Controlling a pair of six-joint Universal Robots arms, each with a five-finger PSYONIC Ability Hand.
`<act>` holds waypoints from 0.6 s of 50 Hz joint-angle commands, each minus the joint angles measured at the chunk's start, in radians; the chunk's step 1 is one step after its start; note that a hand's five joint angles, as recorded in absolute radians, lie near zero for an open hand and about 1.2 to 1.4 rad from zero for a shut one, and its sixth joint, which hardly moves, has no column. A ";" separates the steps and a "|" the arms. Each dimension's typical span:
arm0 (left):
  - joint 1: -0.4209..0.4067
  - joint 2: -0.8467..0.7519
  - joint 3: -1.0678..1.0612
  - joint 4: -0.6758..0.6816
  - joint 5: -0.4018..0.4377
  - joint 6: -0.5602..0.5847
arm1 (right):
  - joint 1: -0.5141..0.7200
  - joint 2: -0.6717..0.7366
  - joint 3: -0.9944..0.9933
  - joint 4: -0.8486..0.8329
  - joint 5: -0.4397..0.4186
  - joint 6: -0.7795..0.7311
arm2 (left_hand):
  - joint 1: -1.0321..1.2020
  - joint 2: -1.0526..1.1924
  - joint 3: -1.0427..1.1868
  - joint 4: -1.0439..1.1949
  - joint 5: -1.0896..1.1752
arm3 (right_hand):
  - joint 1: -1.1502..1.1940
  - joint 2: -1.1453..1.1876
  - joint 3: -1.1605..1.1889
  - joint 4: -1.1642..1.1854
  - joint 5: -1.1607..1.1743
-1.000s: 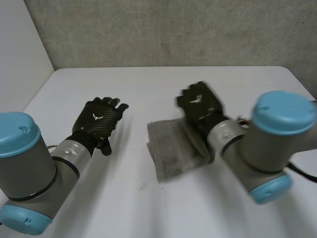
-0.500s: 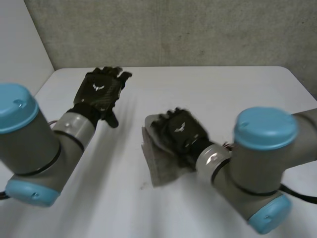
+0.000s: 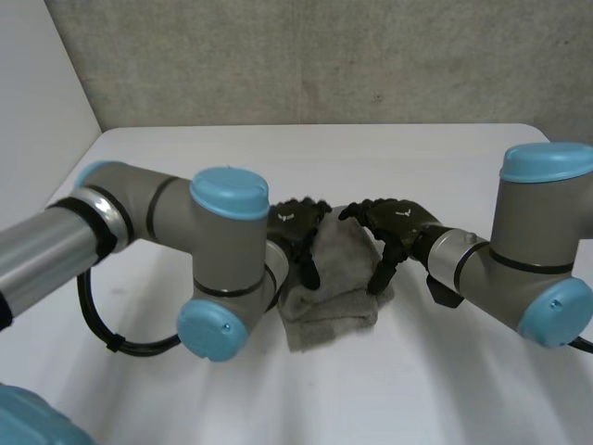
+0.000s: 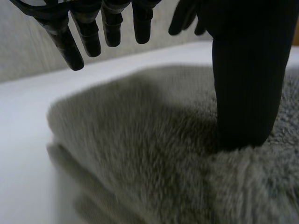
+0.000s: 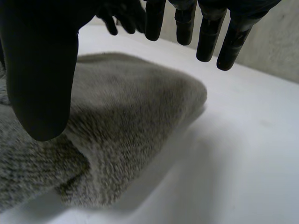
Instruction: Fold the towel.
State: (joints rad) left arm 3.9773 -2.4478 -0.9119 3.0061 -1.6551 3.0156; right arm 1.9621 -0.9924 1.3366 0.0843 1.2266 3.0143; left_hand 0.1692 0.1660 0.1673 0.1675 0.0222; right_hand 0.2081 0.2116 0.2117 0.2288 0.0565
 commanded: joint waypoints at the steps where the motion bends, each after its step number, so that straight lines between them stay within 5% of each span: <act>1: -0.001 -0.033 -0.068 -0.013 -0.048 0.011 | 0.000 0.092 -0.059 0.009 0.008 -0.021 | 0.024 0.027 0.026 0.025 -0.004 | -0.034 -0.037 -0.037 -0.054 -0.056; 18: 0.002 0.272 -0.160 -0.009 -0.095 0.016 | 0.014 -0.092 -0.066 0.008 0.016 -0.022 | 0.005 0.009 0.007 0.007 -0.022 | -0.034 -0.037 -0.037 -0.054 -0.056; 25: 0.037 0.463 -0.185 -0.013 -0.097 0.020 | 0.004 -0.294 -0.073 0.005 0.134 0.025 | 0.005 0.009 0.007 0.007 -0.022 | -0.034 -0.037 -0.037 -0.054 -0.056; 30: 0.147 0.651 -0.251 -0.018 -0.095 0.094 | 0.004 -0.389 -0.091 0.005 0.241 0.026 | 0.005 0.009 0.007 0.007 -0.022 | -0.034 -0.037 -0.037 -0.054 -0.056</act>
State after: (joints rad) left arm 4.0286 -1.9776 -1.1024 2.9928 -1.7512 3.0466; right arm 1.9689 -1.2695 1.2630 0.0885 1.3519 3.0337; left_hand 0.1692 0.1635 0.1651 0.1648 0.0207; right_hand 0.2073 0.2116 0.2117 0.2288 0.0514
